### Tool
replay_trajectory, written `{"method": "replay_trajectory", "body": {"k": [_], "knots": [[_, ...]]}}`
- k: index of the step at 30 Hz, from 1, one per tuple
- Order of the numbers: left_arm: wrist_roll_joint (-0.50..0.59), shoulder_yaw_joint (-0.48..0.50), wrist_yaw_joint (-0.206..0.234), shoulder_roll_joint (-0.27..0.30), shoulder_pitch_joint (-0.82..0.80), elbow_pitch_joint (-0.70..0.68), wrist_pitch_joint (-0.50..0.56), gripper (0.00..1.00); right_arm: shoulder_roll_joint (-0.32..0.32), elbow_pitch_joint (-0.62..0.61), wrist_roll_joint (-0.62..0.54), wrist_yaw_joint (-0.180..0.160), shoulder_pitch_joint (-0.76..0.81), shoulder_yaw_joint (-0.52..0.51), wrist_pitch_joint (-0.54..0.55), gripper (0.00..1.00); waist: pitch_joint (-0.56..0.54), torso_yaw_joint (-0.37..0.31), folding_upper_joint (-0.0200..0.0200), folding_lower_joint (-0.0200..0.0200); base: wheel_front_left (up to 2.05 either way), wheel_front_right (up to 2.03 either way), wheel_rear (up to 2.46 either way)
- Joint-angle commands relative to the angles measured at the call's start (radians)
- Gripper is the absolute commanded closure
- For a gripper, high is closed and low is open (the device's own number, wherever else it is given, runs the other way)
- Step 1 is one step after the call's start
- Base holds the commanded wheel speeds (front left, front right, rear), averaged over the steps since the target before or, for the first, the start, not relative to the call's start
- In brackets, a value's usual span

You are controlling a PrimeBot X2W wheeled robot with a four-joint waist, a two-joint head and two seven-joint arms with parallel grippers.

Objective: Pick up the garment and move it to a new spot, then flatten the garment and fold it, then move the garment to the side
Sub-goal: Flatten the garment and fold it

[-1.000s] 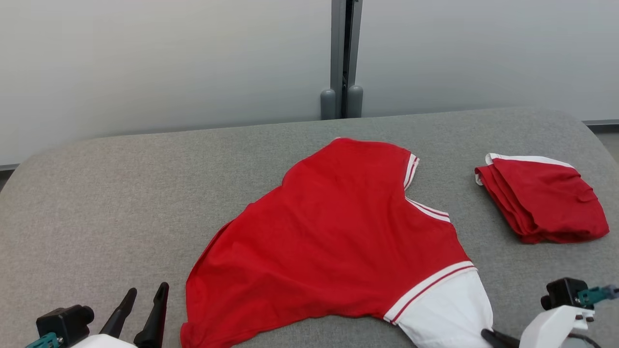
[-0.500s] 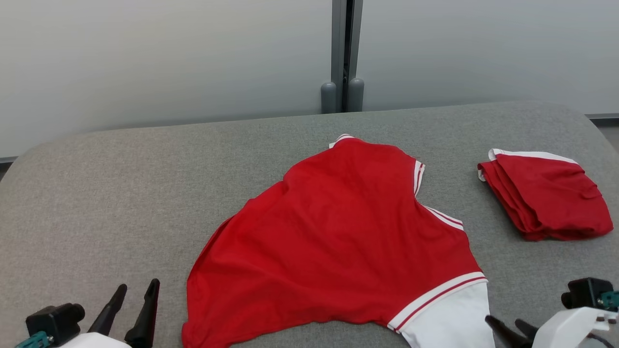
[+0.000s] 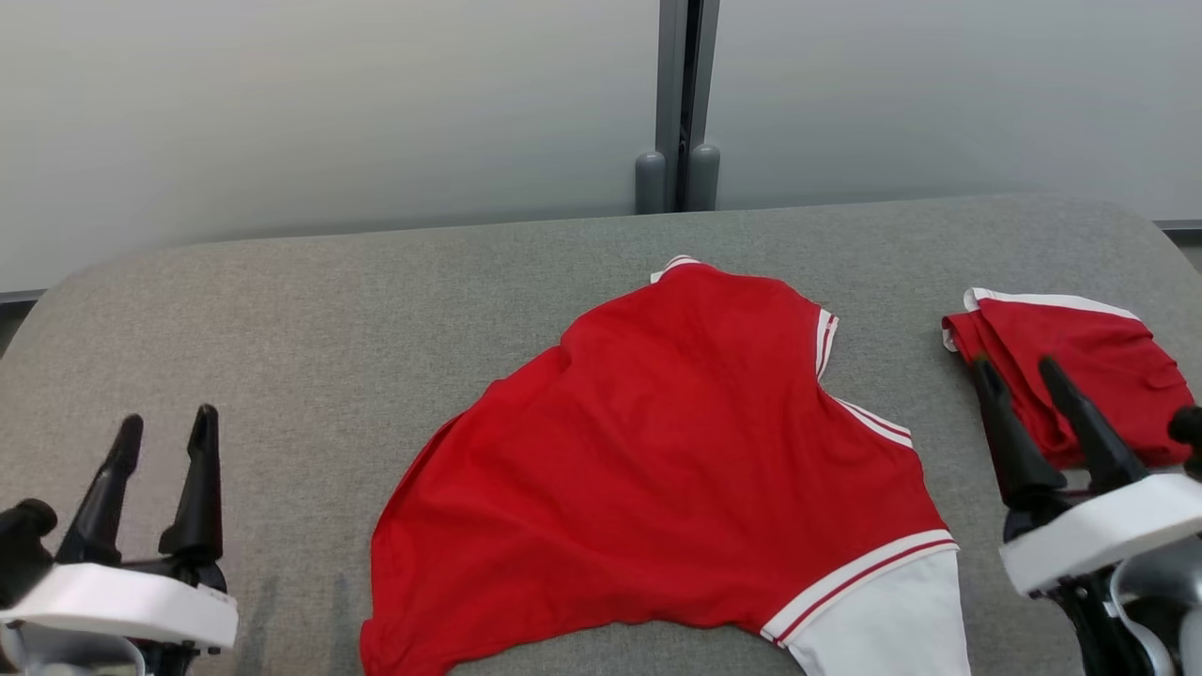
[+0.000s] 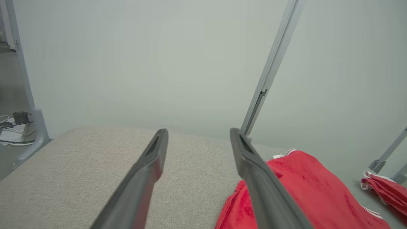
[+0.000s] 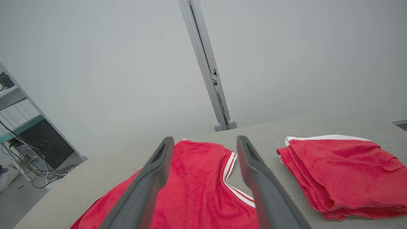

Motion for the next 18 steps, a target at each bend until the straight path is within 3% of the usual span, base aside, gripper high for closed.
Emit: {"method": "replay_trajectory", "body": {"k": [1, 11, 18], "knots": [[0.027, 0.021, 0.003, -0.007, -0.017, -0.009, -0.004, 0.00, -0.003, 0.012, -0.010, 0.000, -0.021, 0.013, -0.059, 0.00, -0.001, 0.002, 0.0000, 0.0000, 0.00, 0.00, 0.00], [0.260, 0.150, -0.025, -0.144, 0.042, 0.000, -0.004, 0.00, -0.018, 0.133, -0.131, 0.000, -0.045, 0.116, -0.413, 0.00, -0.015, 0.006, 0.0000, 0.0000, 0.00, 0.00, 0.00], [0.412, 0.166, -0.099, -0.265, 0.078, 0.094, -0.003, 0.00, -0.031, 0.311, -0.147, 0.000, -0.013, 0.170, -0.494, 0.00, -0.022, 0.016, 0.0000, 0.0000, 0.00, 0.00, 0.00]]}}
